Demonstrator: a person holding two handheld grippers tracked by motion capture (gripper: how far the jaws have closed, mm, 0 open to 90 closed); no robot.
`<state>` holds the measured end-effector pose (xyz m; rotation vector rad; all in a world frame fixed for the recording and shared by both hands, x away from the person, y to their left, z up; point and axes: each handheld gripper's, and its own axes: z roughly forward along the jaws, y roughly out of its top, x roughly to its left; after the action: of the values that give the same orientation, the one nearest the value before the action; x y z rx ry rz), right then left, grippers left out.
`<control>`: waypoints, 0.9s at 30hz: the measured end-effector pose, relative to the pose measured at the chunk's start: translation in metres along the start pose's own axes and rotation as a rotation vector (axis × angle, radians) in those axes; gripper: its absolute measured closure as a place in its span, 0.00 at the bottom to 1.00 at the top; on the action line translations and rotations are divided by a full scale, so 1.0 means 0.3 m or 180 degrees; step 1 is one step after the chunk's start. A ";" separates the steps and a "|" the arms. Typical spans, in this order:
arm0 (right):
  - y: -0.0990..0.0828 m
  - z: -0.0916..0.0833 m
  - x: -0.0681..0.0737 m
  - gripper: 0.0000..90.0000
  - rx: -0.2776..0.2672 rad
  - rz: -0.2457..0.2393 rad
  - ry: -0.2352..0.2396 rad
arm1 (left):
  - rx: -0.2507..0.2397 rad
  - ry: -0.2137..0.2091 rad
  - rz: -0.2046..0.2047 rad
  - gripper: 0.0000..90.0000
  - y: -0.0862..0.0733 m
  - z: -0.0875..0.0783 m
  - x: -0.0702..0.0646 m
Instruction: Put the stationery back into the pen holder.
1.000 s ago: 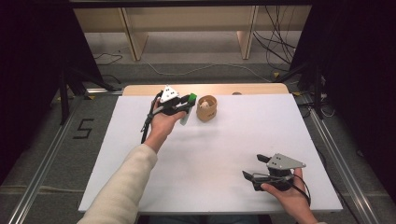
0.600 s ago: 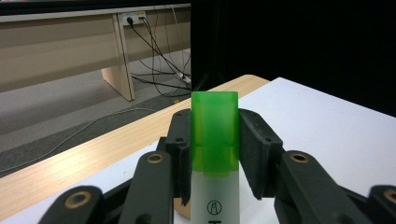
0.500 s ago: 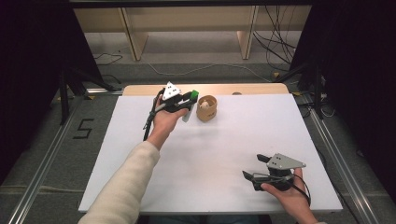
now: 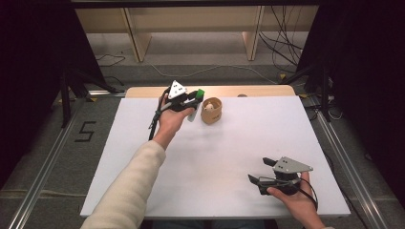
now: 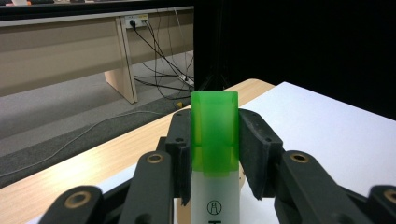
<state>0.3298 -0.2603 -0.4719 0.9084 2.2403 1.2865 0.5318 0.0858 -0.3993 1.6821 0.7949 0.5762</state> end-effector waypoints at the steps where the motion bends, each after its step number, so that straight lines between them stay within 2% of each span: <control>1: 0.000 0.000 0.000 0.20 -0.0001 -0.0002 0.0000 | -0.0011 0.0004 -0.0004 0.74 0.001 0.003 0.000; 10: 0.000 0.001 0.001 0.20 0.0003 0.0015 -0.0001 | -0.0033 0.0019 0.0037 0.74 0.014 0.023 0.008; 27: -0.001 0.003 -0.004 0.20 -0.0029 -0.0012 0.0016 | -0.0081 -0.0036 0.0044 0.74 0.026 0.085 0.021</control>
<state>0.3311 -0.2606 -0.4727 0.8983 2.2372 1.2975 0.5561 0.0730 -0.3981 1.6672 0.7656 0.5837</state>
